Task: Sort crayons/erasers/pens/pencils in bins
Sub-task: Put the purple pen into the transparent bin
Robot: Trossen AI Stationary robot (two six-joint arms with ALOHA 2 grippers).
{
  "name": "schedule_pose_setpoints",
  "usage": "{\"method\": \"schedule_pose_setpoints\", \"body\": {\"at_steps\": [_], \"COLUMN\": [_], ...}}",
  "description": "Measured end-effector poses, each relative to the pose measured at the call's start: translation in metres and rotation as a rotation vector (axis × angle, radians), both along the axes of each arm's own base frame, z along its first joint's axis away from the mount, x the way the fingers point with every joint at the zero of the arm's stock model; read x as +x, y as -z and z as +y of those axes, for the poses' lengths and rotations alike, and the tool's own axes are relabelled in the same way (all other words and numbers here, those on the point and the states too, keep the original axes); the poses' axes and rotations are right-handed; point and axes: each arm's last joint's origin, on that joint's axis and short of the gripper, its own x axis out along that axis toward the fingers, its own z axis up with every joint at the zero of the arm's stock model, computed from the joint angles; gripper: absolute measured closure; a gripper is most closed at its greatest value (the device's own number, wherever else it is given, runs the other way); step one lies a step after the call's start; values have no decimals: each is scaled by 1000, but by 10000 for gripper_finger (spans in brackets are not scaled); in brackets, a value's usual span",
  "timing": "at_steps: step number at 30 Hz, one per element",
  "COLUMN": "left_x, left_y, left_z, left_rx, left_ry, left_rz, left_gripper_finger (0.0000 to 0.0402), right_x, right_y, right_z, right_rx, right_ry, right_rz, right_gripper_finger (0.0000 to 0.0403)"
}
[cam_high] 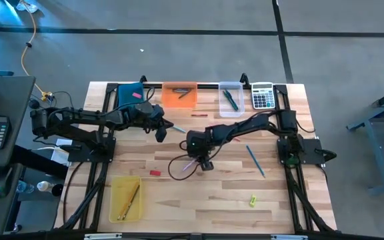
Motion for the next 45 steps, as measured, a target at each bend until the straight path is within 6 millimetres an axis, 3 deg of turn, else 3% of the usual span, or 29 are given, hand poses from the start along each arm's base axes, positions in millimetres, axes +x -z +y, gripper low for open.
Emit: {"method": "schedule_pose_setpoints", "body": {"at_steps": [5, 8, 16, 25, 35, 41, 45], "left_x": [0, 0, 0, -1, 2, 3, 3], "left_y": [0, 0, 0, -1, -8, -9, -9], "left_z": [0, 0, 1, 4, 6, 7, 7], "left_rx": [5, 8, 27, 61, 103, 107, 96], "left_ry": [2, 3, -31, -115, -135, -136, -143], "left_rz": [0, 0, 11, 18, -53, -65, -73], "left_gripper_finger": [401, 402, 401, 401, 402, 402, 402], "right_x": [0, -2, -10, -23, -82, -121, -140], "right_y": [4, 2, -14, -58, -126, -163, -171], "right_z": [-6, -10, -19, -25, -54, -94, -129], "right_rx": [46, 59, 94, 87, -56, -87, -47], "right_ry": [43, 76, 220, 318, 557, 789, 1010], "right_rz": [28, 38, 79, 29, 89, 32, 4], "right_gripper_finger": [376, 392, 379, 378, 378, 378, 378]}}
